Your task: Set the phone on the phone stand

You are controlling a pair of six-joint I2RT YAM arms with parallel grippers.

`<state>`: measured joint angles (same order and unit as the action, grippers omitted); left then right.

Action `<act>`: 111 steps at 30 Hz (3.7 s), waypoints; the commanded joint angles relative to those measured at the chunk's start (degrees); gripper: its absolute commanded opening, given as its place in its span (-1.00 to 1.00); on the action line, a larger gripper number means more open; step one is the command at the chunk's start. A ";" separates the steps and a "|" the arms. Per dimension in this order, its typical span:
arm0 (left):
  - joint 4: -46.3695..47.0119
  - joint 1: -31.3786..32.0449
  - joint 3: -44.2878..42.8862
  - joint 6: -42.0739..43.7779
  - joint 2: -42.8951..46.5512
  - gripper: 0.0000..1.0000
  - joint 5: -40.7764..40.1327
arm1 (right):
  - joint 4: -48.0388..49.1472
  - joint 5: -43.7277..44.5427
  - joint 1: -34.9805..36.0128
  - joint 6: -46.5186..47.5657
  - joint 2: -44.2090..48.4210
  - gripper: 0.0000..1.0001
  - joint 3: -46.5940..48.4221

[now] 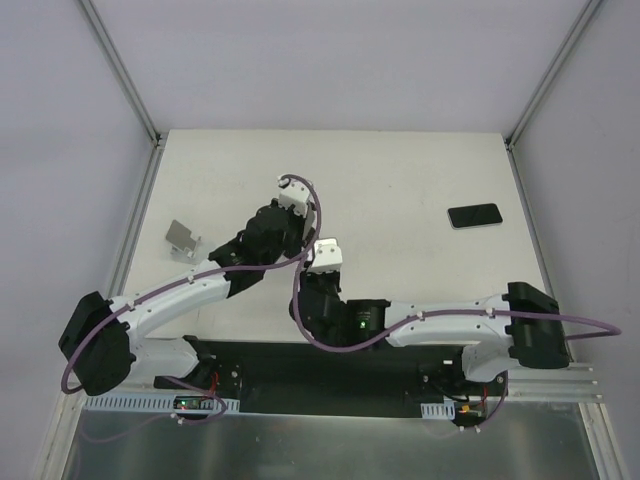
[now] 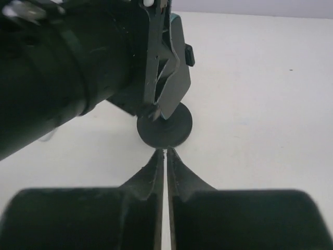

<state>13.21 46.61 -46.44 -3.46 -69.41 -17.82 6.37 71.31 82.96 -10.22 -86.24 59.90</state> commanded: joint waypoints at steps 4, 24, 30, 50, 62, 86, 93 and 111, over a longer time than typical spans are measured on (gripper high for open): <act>-3.53 -1.87 3.10 1.36 3.65 -1.00 -6.28 | 21.31 -8.36 2.30 17.04 14.67 0.17 -6.89; -24.19 -2.93 -6.03 10.66 14.13 -1.00 49.19 | 0.48 -82.01 -28.73 26.56 27.88 0.82 -15.95; -26.57 -2.93 -9.80 9.72 10.61 -1.00 47.10 | -0.65 -80.37 -28.99 24.82 27.62 0.89 -14.55; -31.93 -3.54 -23.17 1.09 18.78 0.84 11.07 | -9.00 -32.69 -4.39 15.94 18.93 0.93 -2.79; -28.77 -11.10 -13.87 -2.42 25.20 0.84 16.24 | -19.02 -18.48 -1.31 1.44 5.73 0.93 9.97; -28.15 -12.86 -12.10 -2.43 24.41 0.73 15.71 | -21.23 -21.12 -2.10 4.24 -1.39 0.45 13.49; -28.15 -12.86 -11.93 -2.25 24.14 0.72 14.93 | -23.16 -17.79 -2.71 2.23 -3.32 -0.30 14.28; -27.89 -14.00 -11.92 -3.83 24.32 0.69 17.74 | -1.90 -20.85 -33.61 23.92 -10.69 -0.99 25.84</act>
<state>-16.93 33.61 -58.19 -5.87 -44.40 -1.50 -6.87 51.51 58.39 2.98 -92.03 75.11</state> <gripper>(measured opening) 0.846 0.732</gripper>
